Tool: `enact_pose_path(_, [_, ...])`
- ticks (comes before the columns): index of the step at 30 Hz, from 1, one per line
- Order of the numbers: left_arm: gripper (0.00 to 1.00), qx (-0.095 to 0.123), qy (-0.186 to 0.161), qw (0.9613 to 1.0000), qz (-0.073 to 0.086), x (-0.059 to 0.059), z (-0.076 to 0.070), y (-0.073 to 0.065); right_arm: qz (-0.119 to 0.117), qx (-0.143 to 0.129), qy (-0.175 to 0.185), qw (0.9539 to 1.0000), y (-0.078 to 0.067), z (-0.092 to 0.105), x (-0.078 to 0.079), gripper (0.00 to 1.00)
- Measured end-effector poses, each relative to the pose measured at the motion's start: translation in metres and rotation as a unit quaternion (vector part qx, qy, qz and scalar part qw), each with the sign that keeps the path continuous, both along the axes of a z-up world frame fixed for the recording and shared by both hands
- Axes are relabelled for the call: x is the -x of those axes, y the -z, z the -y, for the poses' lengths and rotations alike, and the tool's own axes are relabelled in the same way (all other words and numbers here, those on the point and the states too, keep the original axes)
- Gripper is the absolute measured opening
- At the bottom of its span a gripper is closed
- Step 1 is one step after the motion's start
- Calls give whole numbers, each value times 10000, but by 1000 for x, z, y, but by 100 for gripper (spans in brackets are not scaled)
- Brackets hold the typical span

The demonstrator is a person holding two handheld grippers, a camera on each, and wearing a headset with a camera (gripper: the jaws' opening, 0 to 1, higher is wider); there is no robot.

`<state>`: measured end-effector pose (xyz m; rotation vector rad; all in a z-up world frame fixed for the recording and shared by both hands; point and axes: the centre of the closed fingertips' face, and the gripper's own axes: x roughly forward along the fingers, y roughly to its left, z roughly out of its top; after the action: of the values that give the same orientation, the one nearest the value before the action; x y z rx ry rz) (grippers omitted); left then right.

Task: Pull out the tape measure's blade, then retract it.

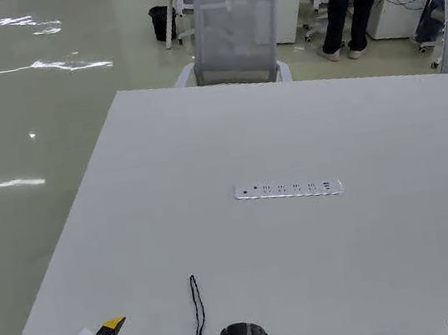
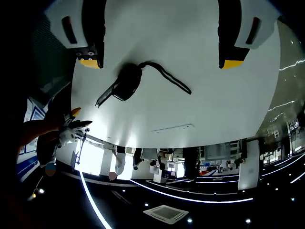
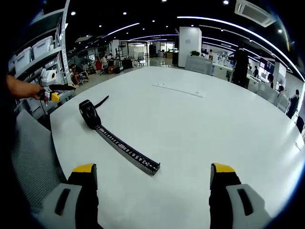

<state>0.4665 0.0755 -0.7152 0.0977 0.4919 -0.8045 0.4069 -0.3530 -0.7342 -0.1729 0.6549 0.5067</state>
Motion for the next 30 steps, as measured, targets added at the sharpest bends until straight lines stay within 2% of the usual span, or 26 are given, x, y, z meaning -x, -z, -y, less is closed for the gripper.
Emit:
enact_pose_path(3, [99,-38,-83,9998,-162,4,-4,4,22,9,34,10000,-2,2,2,100])
enact_pose_path(8, [99,33,-168,9998,-143,10,-8,2,77,-23,124,9999,-7,6,8,100])
enact_pose_path(15, [99,-113,-98,9996,-256,20,-12,7,50,17,129,9999,-5,10,18,100])
enact_pose_path(18, [99,-128,-120,9995,-263,21,-16,7,17,-35,163,9999,-6,8,22,100])
enact_pose_path(23, [99,-45,-275,9988,-408,23,-22,10,-20,6,94,10000,-1,4,26,100])
enact_pose_path(30, [99,-58,-313,9987,-402,28,-24,14,-1,44,59,10000,-4,2,29,100])
